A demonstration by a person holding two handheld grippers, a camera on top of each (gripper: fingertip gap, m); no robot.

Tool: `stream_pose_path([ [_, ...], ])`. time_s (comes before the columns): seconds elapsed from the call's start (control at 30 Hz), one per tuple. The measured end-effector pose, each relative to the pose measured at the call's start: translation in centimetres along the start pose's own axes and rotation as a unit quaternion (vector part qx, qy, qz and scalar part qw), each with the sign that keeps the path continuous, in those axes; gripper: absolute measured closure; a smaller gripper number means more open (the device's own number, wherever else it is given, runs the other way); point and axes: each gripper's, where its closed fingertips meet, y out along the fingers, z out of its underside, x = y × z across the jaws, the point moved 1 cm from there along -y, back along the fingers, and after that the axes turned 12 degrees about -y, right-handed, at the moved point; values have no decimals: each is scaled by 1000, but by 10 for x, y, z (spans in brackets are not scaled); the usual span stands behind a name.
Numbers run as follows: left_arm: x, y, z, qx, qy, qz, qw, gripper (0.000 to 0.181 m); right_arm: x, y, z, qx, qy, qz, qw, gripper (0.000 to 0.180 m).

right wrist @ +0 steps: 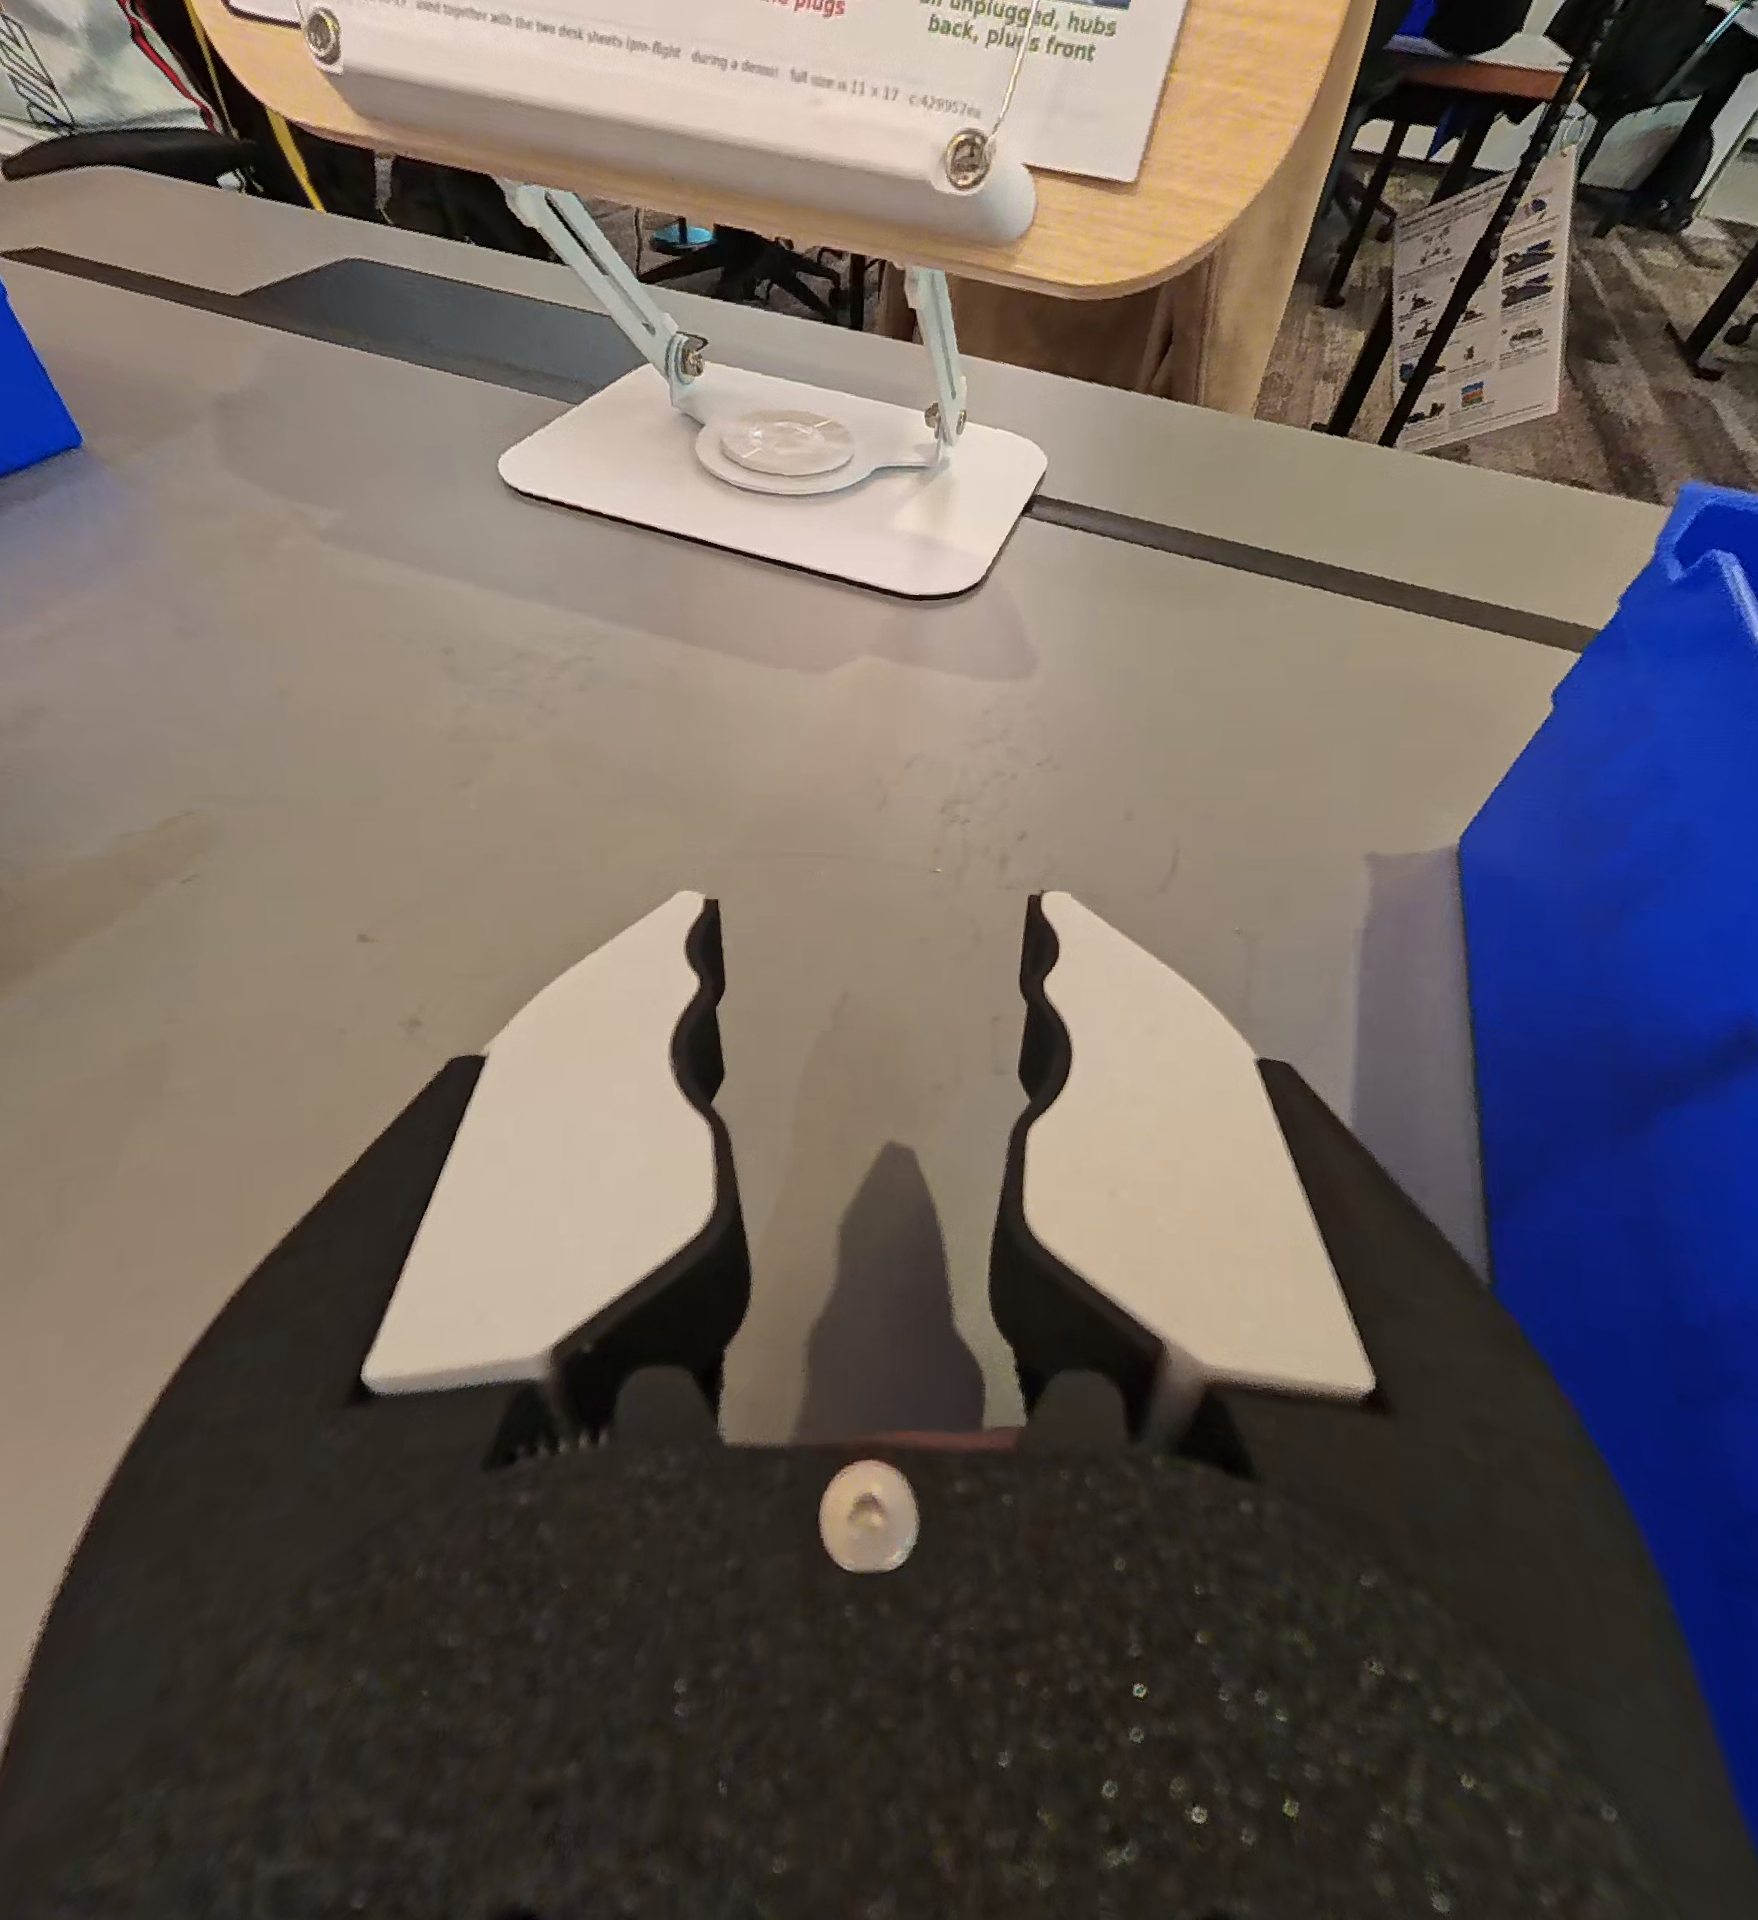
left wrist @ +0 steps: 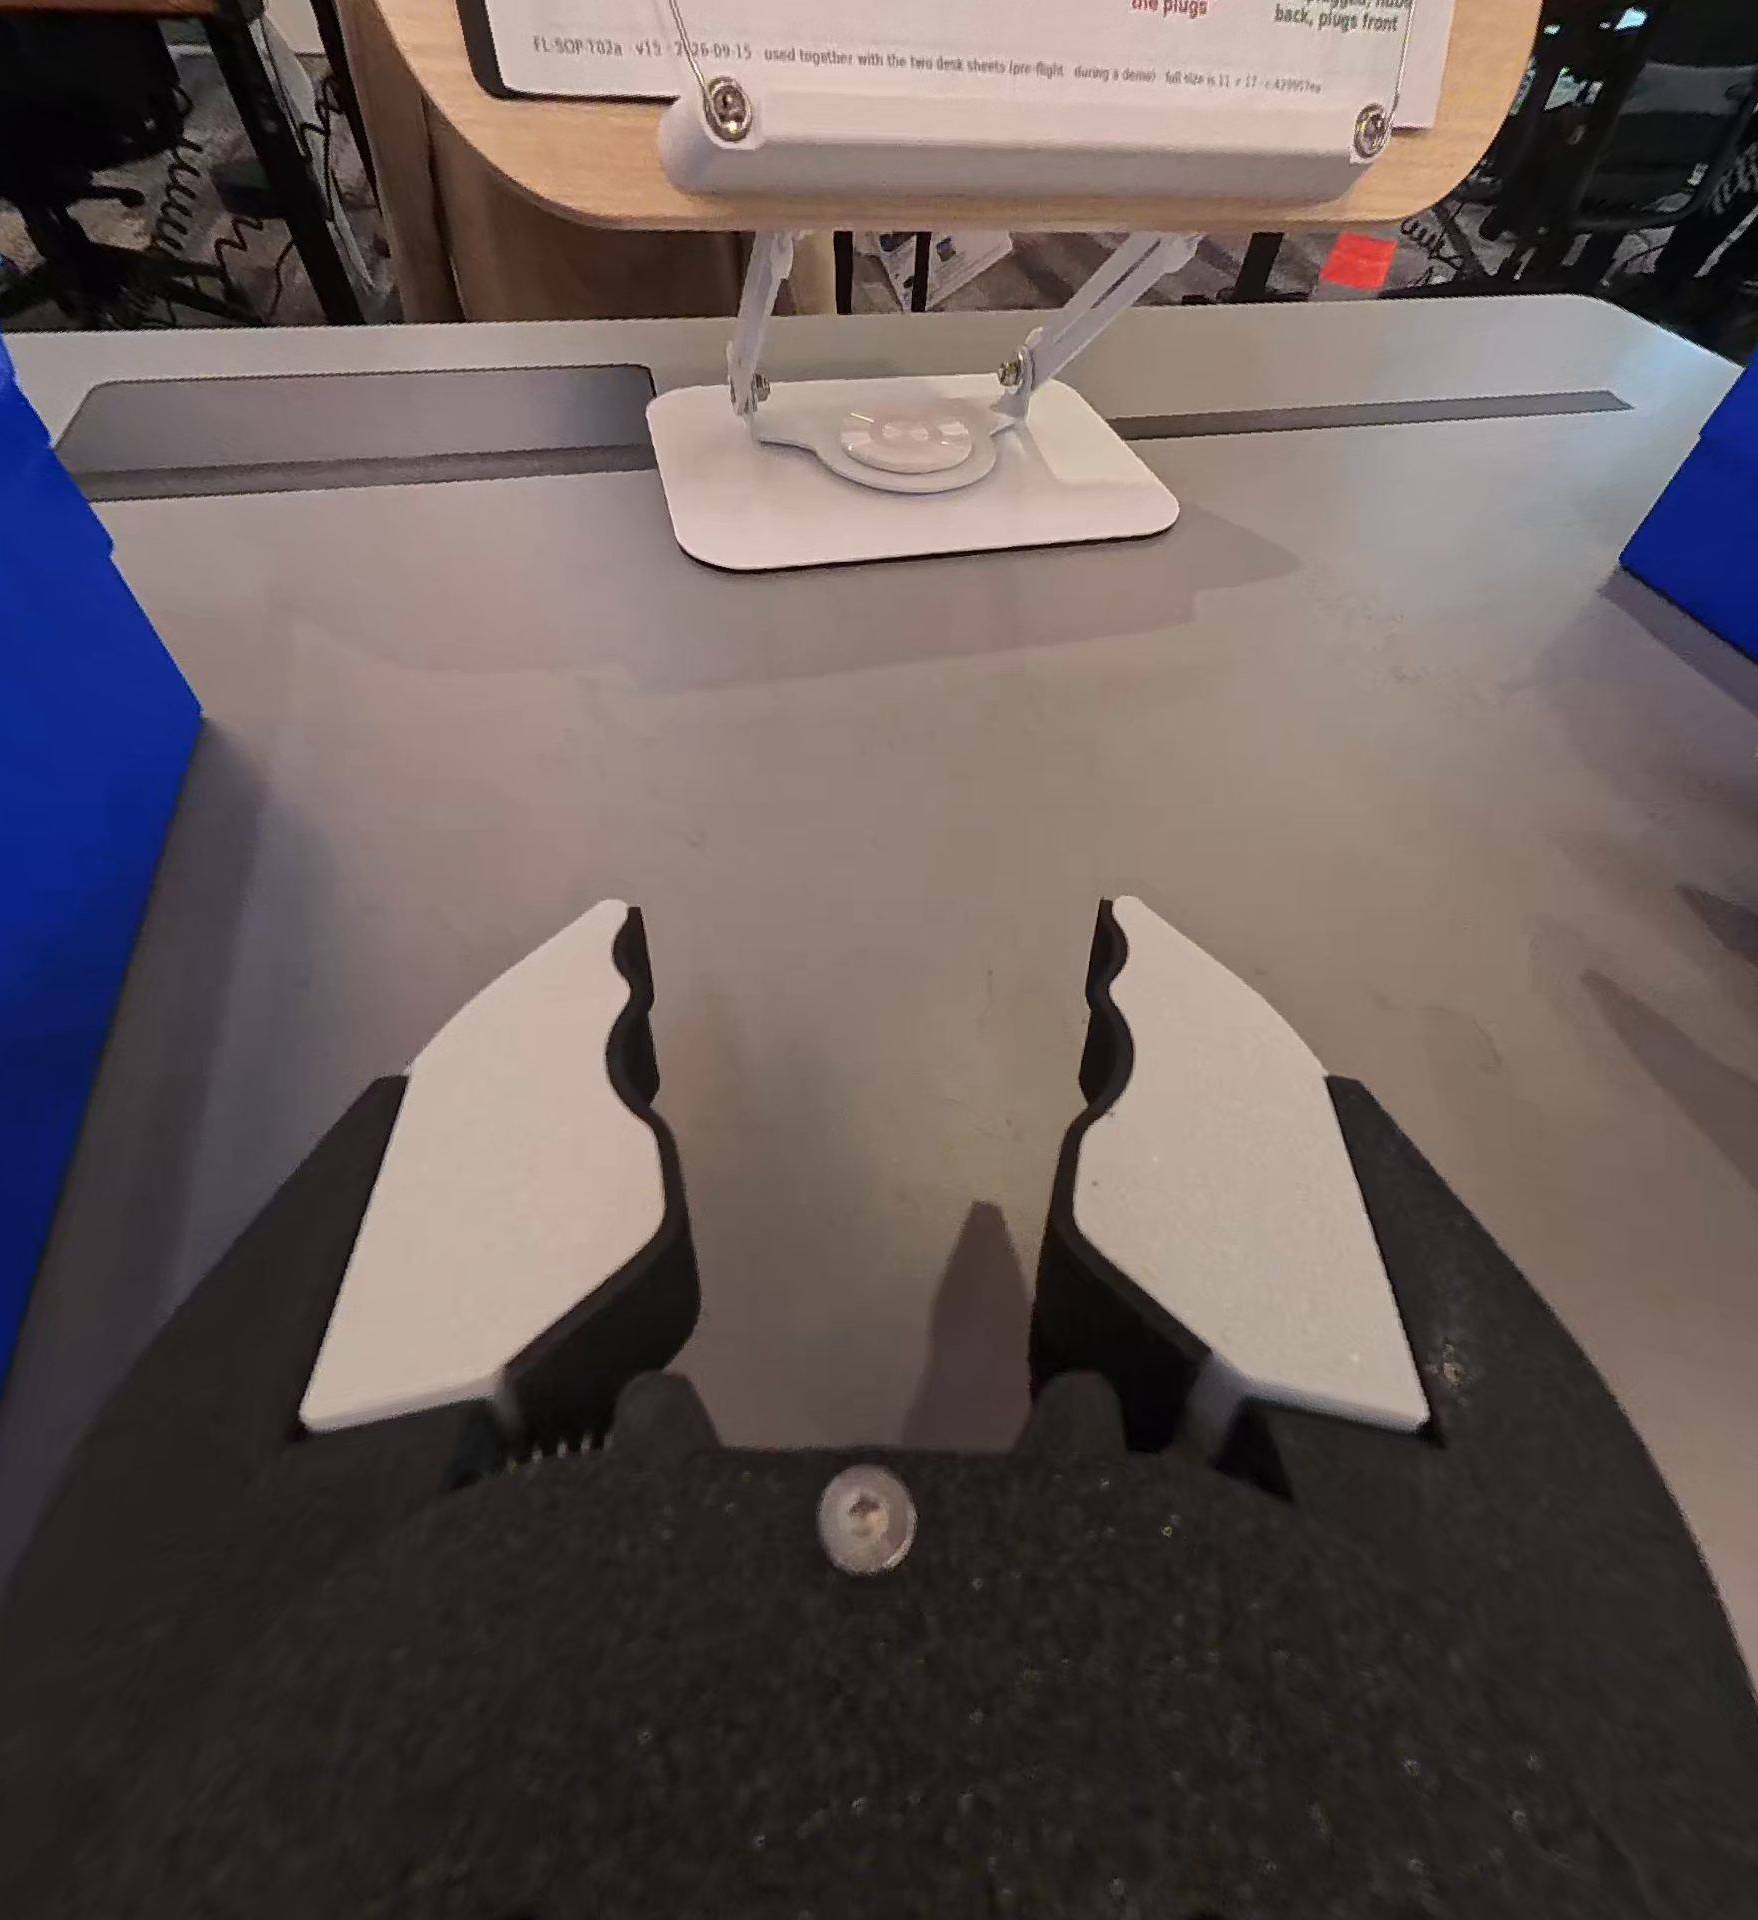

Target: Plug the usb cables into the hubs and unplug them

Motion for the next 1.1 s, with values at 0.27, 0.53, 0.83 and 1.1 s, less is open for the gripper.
stream_pose_path([
  [0.27,-13,-2,6,24,2,34,999,101,3,1,0,0,-11,-5,1000,125],
  [0.53,-33,-131,6,117,75,167,976,103,23,-2,-4,-10,-36,-67,997,124],
  [0.83,139,-132,-87,204,125,-25,971,105,32,0,-4,-5,-60,-70,996,123],
  [1.1,225,-14,-90,346,-28,-107,932,103,32,1,-3,-1,-60,-70,996,124],
])
